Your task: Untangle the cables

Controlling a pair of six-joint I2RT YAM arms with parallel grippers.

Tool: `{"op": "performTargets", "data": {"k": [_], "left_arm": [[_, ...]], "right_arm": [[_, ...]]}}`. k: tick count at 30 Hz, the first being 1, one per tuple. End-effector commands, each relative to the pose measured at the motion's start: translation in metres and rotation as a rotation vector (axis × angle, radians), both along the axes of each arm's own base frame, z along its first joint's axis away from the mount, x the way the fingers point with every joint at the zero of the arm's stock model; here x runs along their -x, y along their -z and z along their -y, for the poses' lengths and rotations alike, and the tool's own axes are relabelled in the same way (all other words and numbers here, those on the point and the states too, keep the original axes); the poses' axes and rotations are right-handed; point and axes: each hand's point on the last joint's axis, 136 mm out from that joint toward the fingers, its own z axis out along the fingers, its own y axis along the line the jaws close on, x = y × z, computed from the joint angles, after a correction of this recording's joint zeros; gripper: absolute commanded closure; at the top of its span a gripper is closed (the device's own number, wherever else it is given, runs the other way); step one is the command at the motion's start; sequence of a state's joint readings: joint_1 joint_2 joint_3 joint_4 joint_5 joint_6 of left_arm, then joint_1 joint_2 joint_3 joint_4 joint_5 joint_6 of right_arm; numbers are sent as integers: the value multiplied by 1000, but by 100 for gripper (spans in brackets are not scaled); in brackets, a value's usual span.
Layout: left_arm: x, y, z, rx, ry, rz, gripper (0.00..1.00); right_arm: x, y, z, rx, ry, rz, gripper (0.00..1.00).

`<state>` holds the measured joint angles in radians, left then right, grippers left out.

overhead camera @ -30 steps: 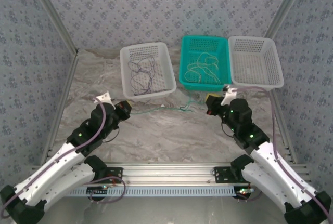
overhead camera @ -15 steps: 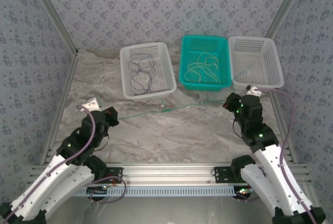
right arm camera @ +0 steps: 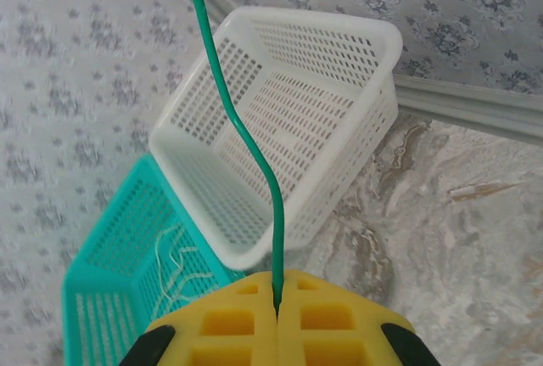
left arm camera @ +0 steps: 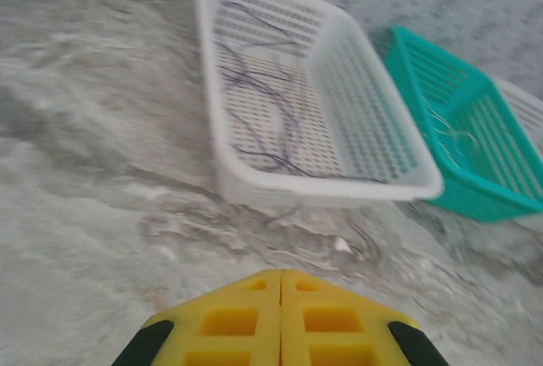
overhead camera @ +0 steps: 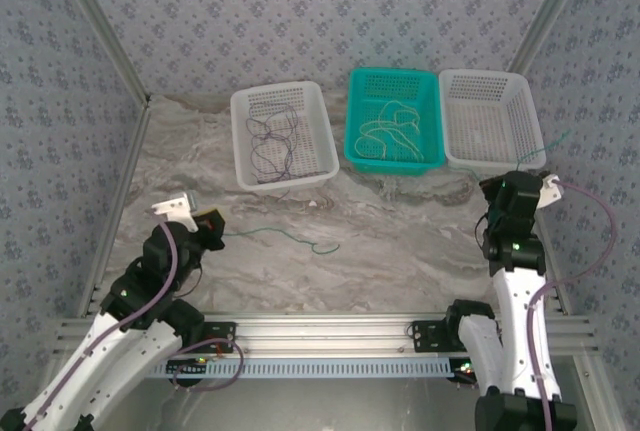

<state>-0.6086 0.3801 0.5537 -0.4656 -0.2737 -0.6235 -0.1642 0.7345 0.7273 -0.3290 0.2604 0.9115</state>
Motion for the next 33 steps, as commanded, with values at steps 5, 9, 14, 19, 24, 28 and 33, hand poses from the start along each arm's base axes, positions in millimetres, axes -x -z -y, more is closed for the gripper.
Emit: {"op": "performTargets", "data": {"k": [5, 9, 14, 19, 24, 28, 33], "left_arm": [[3, -23, 34, 31, 198, 107, 100], [3, -24, 34, 39, 197, 115, 100], [3, -24, 37, 55, 206, 113, 100], [4, -27, 37, 81, 205, 112, 100], [5, -31, 37, 104, 202, 114, 100], [5, -33, 37, 109, 199, 114, 100], [4, -35, 39, 128, 199, 114, 100]], "right_arm": [[-55, -12, 20, -205, 128, 130, 100], [-75, 5, 37, -352, 309, 68, 100], [-111, 1, 56, -375, 487, 55, 100], [-140, 2, 71, -296, 583, 21, 100], [-157, 21, 93, -264, 671, -36, 100], [-209, 39, 102, -211, 519, -69, 71], [-239, 29, 85, -192, 292, -62, 0]]}}
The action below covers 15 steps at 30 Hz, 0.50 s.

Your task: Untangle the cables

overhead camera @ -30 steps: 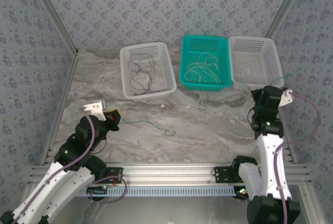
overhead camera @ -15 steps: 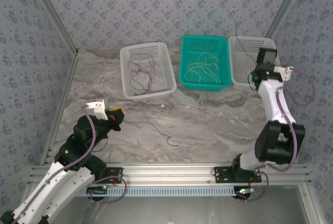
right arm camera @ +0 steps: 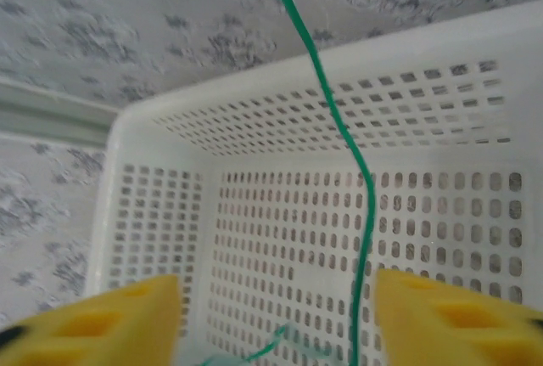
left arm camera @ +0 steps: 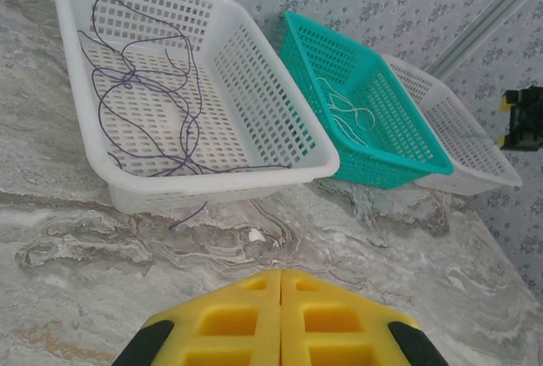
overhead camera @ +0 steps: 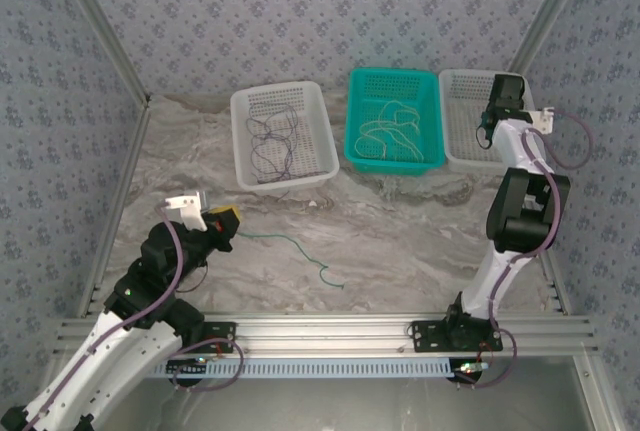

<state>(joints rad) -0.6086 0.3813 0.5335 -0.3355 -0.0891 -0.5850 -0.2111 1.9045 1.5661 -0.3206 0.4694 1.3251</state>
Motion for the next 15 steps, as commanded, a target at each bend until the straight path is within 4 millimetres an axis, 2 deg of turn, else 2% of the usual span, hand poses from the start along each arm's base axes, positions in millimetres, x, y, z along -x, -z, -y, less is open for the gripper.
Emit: {"op": "performTargets", "data": {"k": [1, 3, 6, 9, 11, 15], "left_arm": [[-2, -16, 4, 61, 7, 39, 100], [-4, -16, 5, 73, 6, 44, 100], [-6, -16, 11, 82, 23, 45, 100], [-10, -16, 18, 73, 48, 43, 100], [-14, -17, 25, 69, 69, 47, 100], [-20, -21, 37, 73, 111, 68, 100]], "right_arm": [[-18, -42, -17, 56, -154, 80, 0], [-11, -51, -30, 63, -193, 100, 0], [0, -68, -61, 96, -333, 105, 0], [11, -89, -111, 173, -579, 175, 0], [26, -101, -163, 225, -841, 240, 0], [81, -104, -266, 235, -1288, 304, 0]]}}
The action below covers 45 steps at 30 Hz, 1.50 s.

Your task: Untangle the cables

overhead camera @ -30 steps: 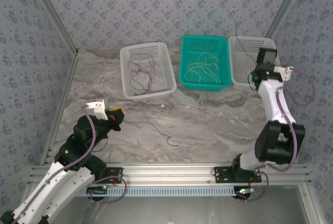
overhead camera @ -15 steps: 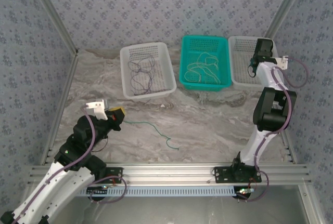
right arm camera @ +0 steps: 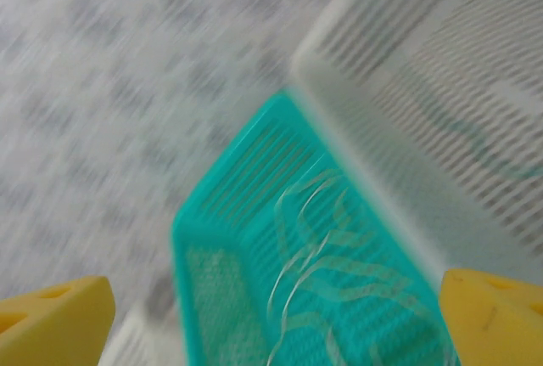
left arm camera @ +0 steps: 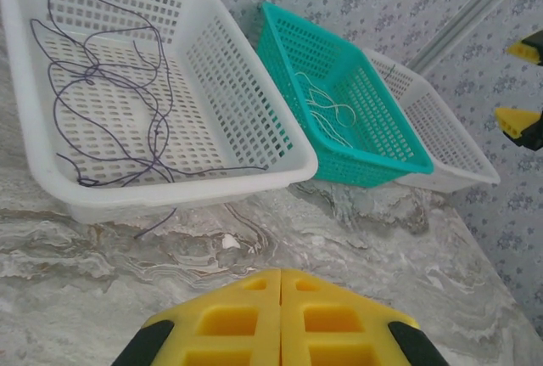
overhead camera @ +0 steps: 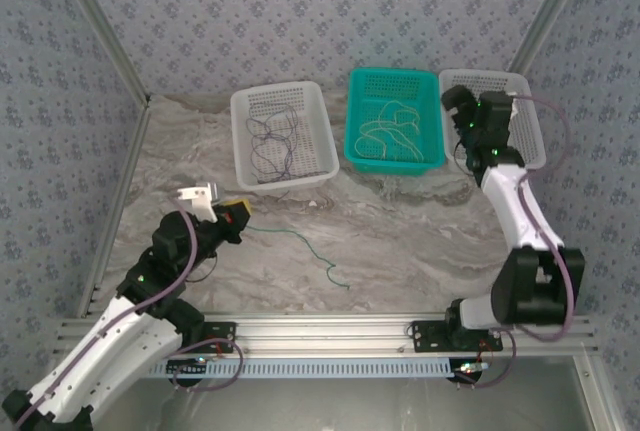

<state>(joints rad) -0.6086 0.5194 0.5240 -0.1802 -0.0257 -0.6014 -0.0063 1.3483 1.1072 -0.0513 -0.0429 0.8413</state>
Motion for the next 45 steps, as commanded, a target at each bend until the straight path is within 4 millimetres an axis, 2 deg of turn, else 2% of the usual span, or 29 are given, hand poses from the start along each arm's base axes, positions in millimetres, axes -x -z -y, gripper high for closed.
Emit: {"op": "performTargets", "data": {"k": [1, 2, 5, 8, 11, 14, 16, 18, 21, 22, 25, 26, 28, 29, 30, 32, 34, 36, 39, 40, 42, 45], "left_arm": [[-4, -23, 16, 43, 67, 86, 100], [-5, -24, 20, 41, 82, 92, 100], [-7, -27, 32, 35, 137, 100, 100], [-7, -30, 43, 43, 191, 111, 100], [-10, -33, 50, 36, 222, 130, 100], [-16, -34, 53, 9, 219, 128, 100], [-18, -36, 55, 10, 219, 138, 100], [-20, -38, 55, 20, 210, 147, 100], [-22, -41, 53, 25, 194, 153, 100], [-22, -43, 52, 28, 192, 158, 100], [-20, -43, 50, 28, 190, 159, 100], [-19, -42, 49, 25, 188, 155, 100], [-17, -40, 47, 26, 183, 152, 99], [-16, -41, 47, 28, 185, 152, 91], [-14, -41, 46, 28, 188, 153, 78], [-10, -45, 44, 17, 197, 165, 47], [-4, -50, 42, 0, 208, 184, 31], [3, -56, 39, -17, 224, 209, 24], [14, -63, 37, -36, 255, 248, 17], [17, -65, 37, -39, 270, 258, 16], [23, -65, 38, -39, 297, 270, 14], [28, -62, 39, -34, 314, 269, 12]], "right_arm": [[45, -3, -105, 133, -527, 69, 0], [65, 5, -132, 167, -641, 45, 0], [119, 27, -192, 209, -929, -5, 0], [160, 44, -232, 104, -1123, -30, 0], [197, 52, -265, 18, -1311, -29, 0], [233, 67, -291, 6, -1468, -57, 0], [244, 82, -302, 19, -1510, -94, 4], [254, 89, -313, -11, -1560, -117, 10], [261, 103, -325, 2, -1585, -157, 29], [261, 106, -327, 5, -1587, -163, 40], [259, 106, -332, 7, -1583, -149, 83], [256, 106, -332, 11, -1577, -144, 92], [250, 103, -330, 33, -1550, -127, 100], [244, 102, -328, 58, -1522, -117, 100], [239, 102, -325, 81, -1493, -107, 100], [224, 99, -314, 116, -1416, -88, 100], [206, 92, -299, 140, -1327, -68, 100], [187, 84, -280, 167, -1229, -53, 100], [154, 65, -243, 224, -1052, -19, 100], [140, 58, -224, 251, -970, -9, 100], [113, 43, -183, 310, -788, 20, 100], [72, 22, -109, 417, -480, 86, 100]]}}
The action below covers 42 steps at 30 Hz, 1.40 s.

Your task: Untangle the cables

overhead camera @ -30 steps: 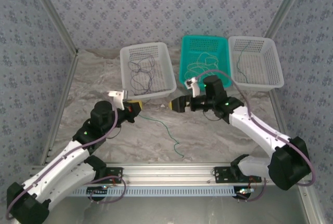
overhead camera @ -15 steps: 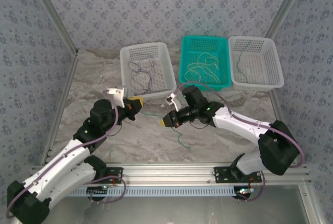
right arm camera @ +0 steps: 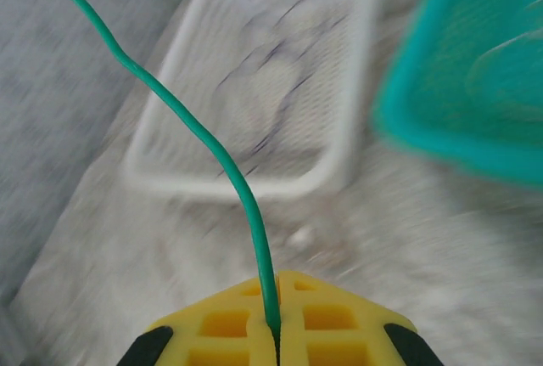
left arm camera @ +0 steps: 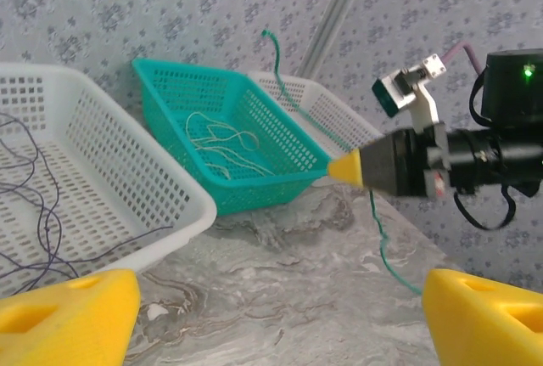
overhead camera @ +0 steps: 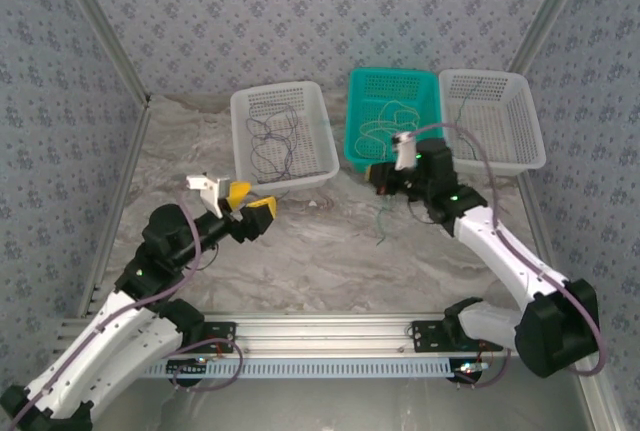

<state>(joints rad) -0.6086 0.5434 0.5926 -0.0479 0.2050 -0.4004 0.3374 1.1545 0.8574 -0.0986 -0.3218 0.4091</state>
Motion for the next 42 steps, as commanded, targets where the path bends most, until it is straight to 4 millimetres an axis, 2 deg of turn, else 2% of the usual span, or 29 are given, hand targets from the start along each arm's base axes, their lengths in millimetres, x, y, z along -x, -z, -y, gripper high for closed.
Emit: {"op": "performTargets", "data": {"k": [1, 3, 5, 8, 11, 13, 15, 16, 17, 18, 20, 22, 23, 26, 29, 32, 33, 34, 36, 39, 41, 42], "left_arm": [[9, 0, 4, -19, 50, 18, 12], [10, 3, 4, -20, 51, 14, 12], [11, 6, 2, -22, 47, 14, 11], [13, 9, -1, -29, 40, 15, 10], [15, 11, -5, -40, 30, 20, 10], [15, 11, -6, -44, 23, 24, 10], [15, 13, -7, -42, 18, 21, 10], [15, 14, -8, -39, 14, 17, 10], [14, 15, -8, -39, 8, 11, 10], [14, 16, -10, -39, -1, 2, 10], [11, 19, -14, -45, -33, -23, 10], [9, 21, -19, -61, -64, -44, 10], [8, 22, -20, -69, -68, -46, 10], [4, 24, -21, -86, -85, -46, 10], [-7, 27, -28, -113, -158, -56, 10], [-30, 34, -63, -189, -392, -72, 8], [-38, 37, -78, -233, -492, -57, 6], [-45, 40, -91, -288, -566, -31, 4], [-55, 44, -106, -397, -657, 25, 3], [-70, 59, -124, -564, -754, 66, 1], [-81, 75, -135, -642, -799, 71, 1], [-85, 81, -139, -644, -811, 68, 1]], "right_arm": [[-48, -35, 89, 111, 376, 190, 100], [-71, -44, 136, 130, 533, 227, 100], [-95, -43, 184, 186, 684, 202, 100], [-127, -35, 241, 224, 831, 154, 100], [-157, -29, 289, 223, 948, 147, 100], [-176, -18, 312, 221, 990, 119, 100], [-197, -2, 325, 221, 985, 81, 100], [-208, 13, 326, 215, 959, 38, 100], [-217, 22, 325, 203, 928, 6, 91], [-224, 30, 325, 191, 907, -34, 78], [-225, 35, 326, 182, 924, -88, 60], [-219, 26, 327, 181, 974, -86, 37], [-216, 19, 325, 183, 983, -81, 32], [-205, 3, 309, 175, 958, -66, 28], [-181, -5, 286, 137, 918, -52, 28], [-143, -10, 256, 186, 849, -26, 26], [-126, -14, 247, 207, 831, -11, 25], [-106, -10, 237, 233, 805, -10, 24], [-72, -8, 222, 280, 770, 23, 23], [-24, -7, 208, 324, 753, 117, 17], [3, 0, 205, 354, 748, 170, 5], [11, 6, 204, 364, 750, 183, 4]]}}
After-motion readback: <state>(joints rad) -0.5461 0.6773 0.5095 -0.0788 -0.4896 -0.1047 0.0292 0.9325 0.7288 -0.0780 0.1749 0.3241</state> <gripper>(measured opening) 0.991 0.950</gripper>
